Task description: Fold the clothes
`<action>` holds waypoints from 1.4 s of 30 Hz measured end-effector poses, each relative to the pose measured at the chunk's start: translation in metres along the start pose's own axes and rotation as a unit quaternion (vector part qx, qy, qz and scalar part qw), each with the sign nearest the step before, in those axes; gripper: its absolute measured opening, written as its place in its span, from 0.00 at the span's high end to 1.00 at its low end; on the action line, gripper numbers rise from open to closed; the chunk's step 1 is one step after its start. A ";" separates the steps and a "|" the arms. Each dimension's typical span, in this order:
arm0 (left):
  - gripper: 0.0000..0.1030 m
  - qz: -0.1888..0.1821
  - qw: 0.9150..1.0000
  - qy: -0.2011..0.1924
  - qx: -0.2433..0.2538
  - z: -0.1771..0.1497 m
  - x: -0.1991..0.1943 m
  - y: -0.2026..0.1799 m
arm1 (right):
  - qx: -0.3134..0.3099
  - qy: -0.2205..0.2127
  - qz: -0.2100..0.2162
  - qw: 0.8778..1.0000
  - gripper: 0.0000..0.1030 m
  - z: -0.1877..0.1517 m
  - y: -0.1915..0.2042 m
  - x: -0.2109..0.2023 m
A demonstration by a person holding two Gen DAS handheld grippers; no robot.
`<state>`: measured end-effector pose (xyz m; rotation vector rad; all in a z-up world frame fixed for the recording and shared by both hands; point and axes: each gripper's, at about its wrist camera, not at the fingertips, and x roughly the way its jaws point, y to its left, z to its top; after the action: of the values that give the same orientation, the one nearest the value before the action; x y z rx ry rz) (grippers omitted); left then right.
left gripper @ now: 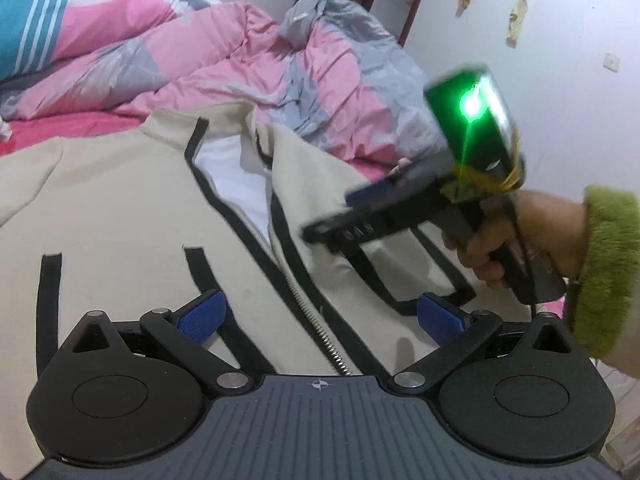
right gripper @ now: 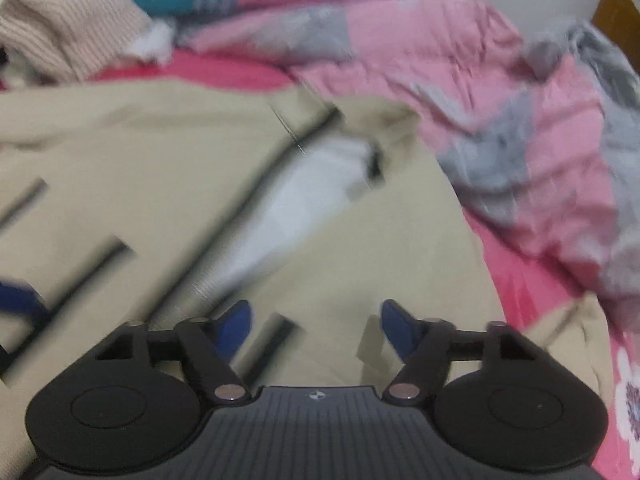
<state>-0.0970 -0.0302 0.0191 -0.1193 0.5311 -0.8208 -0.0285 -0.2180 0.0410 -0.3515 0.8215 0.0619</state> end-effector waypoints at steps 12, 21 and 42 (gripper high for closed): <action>0.03 -0.021 0.998 0.031 0.041 0.010 0.028 -0.029 | 0.087 -0.077 -0.024 0.993 0.51 0.033 -0.059 -0.017; 0.01 -0.053 0.995 0.041 -0.079 0.006 0.030 0.018 | -0.029 -0.051 -0.065 0.996 0.58 0.097 -0.020 0.077; 0.00 -0.097 0.987 -0.008 -0.131 0.009 0.019 0.033 | 0.368 -0.147 0.265 0.879 0.93 0.130 -0.144 0.082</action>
<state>-0.0601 -0.0230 0.0091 -0.4255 0.6168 -0.9358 0.1464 -0.3174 0.1034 0.6030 0.5626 0.2987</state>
